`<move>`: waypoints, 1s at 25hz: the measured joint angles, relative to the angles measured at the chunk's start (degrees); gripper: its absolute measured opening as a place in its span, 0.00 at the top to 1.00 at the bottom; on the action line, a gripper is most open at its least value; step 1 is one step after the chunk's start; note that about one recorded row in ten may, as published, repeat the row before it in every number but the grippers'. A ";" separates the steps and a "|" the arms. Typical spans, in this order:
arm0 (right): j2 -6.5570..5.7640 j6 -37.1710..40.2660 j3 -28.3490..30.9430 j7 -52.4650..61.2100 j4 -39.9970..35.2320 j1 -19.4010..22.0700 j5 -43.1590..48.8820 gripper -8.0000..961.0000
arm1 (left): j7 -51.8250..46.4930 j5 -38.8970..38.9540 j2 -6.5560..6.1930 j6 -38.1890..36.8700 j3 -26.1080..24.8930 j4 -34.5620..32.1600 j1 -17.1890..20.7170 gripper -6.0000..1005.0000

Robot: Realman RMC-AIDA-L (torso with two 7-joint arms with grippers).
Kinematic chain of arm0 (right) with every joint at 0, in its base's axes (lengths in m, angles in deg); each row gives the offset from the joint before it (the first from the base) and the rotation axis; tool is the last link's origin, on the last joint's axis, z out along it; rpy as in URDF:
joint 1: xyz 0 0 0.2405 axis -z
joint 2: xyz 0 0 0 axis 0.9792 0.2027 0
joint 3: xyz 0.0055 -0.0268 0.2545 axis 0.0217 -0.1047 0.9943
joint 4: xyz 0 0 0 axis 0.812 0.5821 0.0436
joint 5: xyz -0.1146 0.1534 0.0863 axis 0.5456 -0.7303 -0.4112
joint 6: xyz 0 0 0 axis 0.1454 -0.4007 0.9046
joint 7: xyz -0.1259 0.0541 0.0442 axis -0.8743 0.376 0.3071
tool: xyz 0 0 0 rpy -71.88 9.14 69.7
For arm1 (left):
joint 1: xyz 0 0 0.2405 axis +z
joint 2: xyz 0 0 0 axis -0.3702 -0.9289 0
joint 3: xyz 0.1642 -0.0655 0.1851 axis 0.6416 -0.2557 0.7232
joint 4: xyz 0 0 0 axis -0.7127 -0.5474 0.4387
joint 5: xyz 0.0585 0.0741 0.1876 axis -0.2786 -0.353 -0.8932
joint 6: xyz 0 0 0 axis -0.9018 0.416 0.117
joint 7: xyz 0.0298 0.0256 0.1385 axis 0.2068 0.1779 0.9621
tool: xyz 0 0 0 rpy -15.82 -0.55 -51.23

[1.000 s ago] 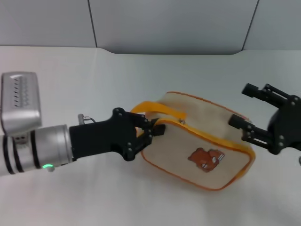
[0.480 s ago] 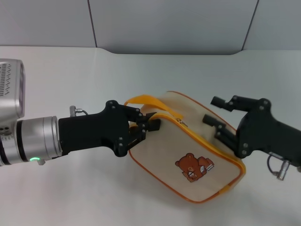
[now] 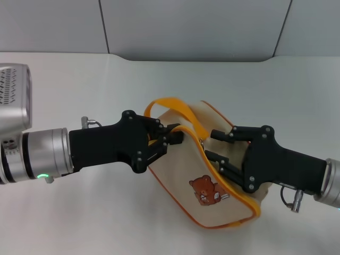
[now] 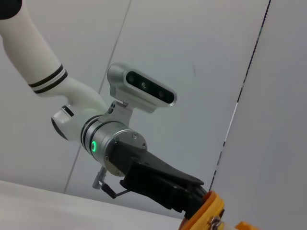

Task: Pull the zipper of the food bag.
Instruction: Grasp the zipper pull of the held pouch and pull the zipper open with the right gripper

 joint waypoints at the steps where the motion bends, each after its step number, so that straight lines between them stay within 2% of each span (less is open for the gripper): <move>1: 0.01 -0.25 -0.01 -0.14 0.29 -0.20 0.00 0.65 | -0.07 0.00 0.04 0.01 0.04 0.05 -0.17 0.92; 10: 0.11 -2.14 0.38 -0.60 1.63 -1.37 -0.19 0.66 | -0.76 -0.02 0.19 0.37 0.12 0.47 -0.99 0.93; 19: 0.12 -1.88 -0.07 -6.19 4.17 -1.58 0.14 0.69 | -1.71 0.15 0.20 1.23 -0.19 0.52 -0.92 0.93; 25: 0.06 -1.90 -0.11 -6.18 4.19 -1.62 0.19 0.85 | -1.71 0.24 0.20 1.01 0.13 0.53 -0.88 0.93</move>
